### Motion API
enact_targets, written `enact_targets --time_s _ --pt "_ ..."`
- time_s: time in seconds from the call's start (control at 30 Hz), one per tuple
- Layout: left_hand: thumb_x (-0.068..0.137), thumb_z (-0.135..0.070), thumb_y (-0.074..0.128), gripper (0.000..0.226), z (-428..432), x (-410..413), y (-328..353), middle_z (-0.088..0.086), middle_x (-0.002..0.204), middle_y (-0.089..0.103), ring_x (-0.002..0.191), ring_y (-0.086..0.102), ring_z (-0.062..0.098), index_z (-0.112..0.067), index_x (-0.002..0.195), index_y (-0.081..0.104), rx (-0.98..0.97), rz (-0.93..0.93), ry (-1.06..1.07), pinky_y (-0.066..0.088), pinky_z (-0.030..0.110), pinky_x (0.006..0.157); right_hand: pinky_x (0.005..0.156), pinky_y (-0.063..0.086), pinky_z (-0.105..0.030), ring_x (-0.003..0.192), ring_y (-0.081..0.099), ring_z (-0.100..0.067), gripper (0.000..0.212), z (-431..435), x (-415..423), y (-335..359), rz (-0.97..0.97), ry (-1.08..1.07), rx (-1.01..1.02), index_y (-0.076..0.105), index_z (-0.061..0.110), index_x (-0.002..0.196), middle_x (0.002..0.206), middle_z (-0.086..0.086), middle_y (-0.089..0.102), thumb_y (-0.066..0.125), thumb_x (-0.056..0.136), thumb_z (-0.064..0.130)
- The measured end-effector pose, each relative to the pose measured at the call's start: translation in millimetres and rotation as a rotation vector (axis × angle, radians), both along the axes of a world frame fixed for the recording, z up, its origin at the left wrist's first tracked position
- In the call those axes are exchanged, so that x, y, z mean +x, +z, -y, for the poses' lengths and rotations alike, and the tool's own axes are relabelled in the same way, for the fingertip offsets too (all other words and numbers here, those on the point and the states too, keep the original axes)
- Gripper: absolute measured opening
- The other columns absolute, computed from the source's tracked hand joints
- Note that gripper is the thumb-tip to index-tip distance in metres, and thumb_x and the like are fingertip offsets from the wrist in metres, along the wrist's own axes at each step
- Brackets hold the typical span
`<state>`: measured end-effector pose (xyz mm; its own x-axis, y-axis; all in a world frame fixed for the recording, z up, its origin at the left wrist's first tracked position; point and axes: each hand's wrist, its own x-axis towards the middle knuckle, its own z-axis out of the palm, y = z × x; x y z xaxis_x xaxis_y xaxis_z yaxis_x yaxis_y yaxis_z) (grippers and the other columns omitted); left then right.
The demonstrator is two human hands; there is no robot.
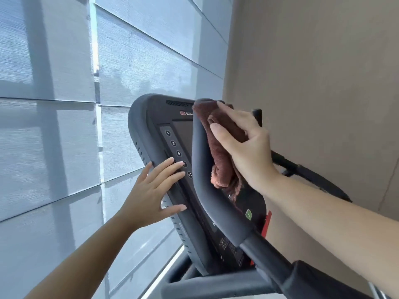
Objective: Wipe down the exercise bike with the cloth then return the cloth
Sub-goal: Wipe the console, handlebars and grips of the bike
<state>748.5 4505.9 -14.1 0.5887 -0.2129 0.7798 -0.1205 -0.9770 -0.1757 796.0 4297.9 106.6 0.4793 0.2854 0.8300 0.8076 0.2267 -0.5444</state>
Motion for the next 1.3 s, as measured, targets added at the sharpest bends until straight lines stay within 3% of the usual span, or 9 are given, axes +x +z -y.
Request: enact_targets --time_s 0.3,0.4,0.5,0.57,0.7,0.93,1.03,1.13,1.3 --pt "0.082 -0.069 0.039 0.070 20 -11 4 0.000 0.142 0.034 0.136 0.022 0.017 -0.018 0.130 0.037 -0.050 0.003 0.087 0.024 0.051 0.108 0.092 0.036 -0.006 0.105 0.054 0.005 0.037 49 6 -44 0.104 0.154 -0.467 0.066 0.040 0.103 0.111 0.013 0.056 0.076 0.072 0.022" --pt "0.081 -0.065 0.043 0.066 34 -31 8 0.006 0.140 0.040 0.132 0.031 0.022 -0.017 0.126 0.039 -0.179 0.085 0.070 0.034 0.053 0.103 0.098 0.038 -0.014 0.106 0.054 0.002 0.035 46 12 -38 0.016 0.089 -0.246 0.066 0.036 0.106 0.113 0.011 0.057 0.073 0.074 0.024" --pt "0.079 -0.062 0.050 0.067 49 -55 17 0.003 0.141 0.039 0.131 0.034 0.018 -0.015 0.126 0.040 -0.206 0.196 0.031 0.031 0.037 0.105 0.097 0.037 -0.010 0.104 0.054 0.001 0.037 27 20 -16 -0.081 0.037 0.021 0.061 0.033 0.114 0.114 0.004 0.055 0.070 0.079 0.023" --pt "0.077 -0.064 0.051 0.072 62 -65 24 -0.002 0.141 0.035 0.132 0.032 0.015 -0.015 0.128 0.039 -0.186 0.211 0.007 0.027 0.027 0.108 0.092 0.034 -0.003 0.102 0.052 0.003 0.040 10 22 0 -0.078 0.081 0.071 0.057 0.031 0.119 0.114 0.001 0.054 0.067 0.082 0.020" --pt "0.072 -0.062 0.058 0.076 86 -72 30 -0.004 0.142 0.033 0.132 0.034 0.012 -0.016 0.130 0.038 -0.199 0.180 -0.012 0.028 0.024 0.108 0.088 0.039 -0.006 0.101 0.058 -0.004 0.039 -5 20 -1 -0.122 0.240 0.045 0.057 0.028 0.121 0.110 0.000 0.061 0.065 0.084 0.020" --pt "0.074 -0.062 0.056 0.073 107 -61 19 0.002 0.143 0.038 0.131 0.035 0.012 -0.017 0.130 0.038 -0.266 0.127 -0.037 0.036 0.033 0.104 0.090 0.032 0.000 0.104 0.051 0.008 0.042 33 29 -24 0.088 0.303 -0.346 0.060 0.032 0.117 0.113 0.006 0.056 0.071 0.077 0.022" --pt "0.078 -0.060 0.054 0.072 112 -58 15 0.012 0.141 0.036 0.132 0.035 0.018 -0.014 0.131 0.036 -0.293 0.120 -0.043 0.038 0.038 0.103 0.097 0.036 -0.011 0.104 0.054 0.003 0.040 52 29 -40 0.122 0.358 -0.582 0.062 0.034 0.114 0.110 0.006 0.057 0.072 0.077 0.025" --pt "0.081 -0.058 0.050 0.070 115 -60 14 0.018 0.141 0.036 0.131 0.035 0.021 -0.010 0.130 0.036 -0.244 0.109 0.028 0.041 0.043 0.100 0.095 0.040 -0.016 0.100 0.056 -0.002 0.038 64 25 -38 0.202 0.327 -0.730 0.061 0.042 0.112 0.107 0.005 0.057 0.070 0.078 0.032" --pt "0.081 -0.047 0.053 0.062 120 -65 16 0.019 0.139 0.037 0.126 0.037 0.024 -0.007 0.127 0.041 -0.147 0.079 0.135 0.042 0.050 0.096 0.089 0.038 -0.009 0.097 0.053 0.003 0.035 91 19 -31 0.324 0.352 -0.917 0.053 0.058 0.104 0.105 0.012 0.052 0.067 0.078 0.041"
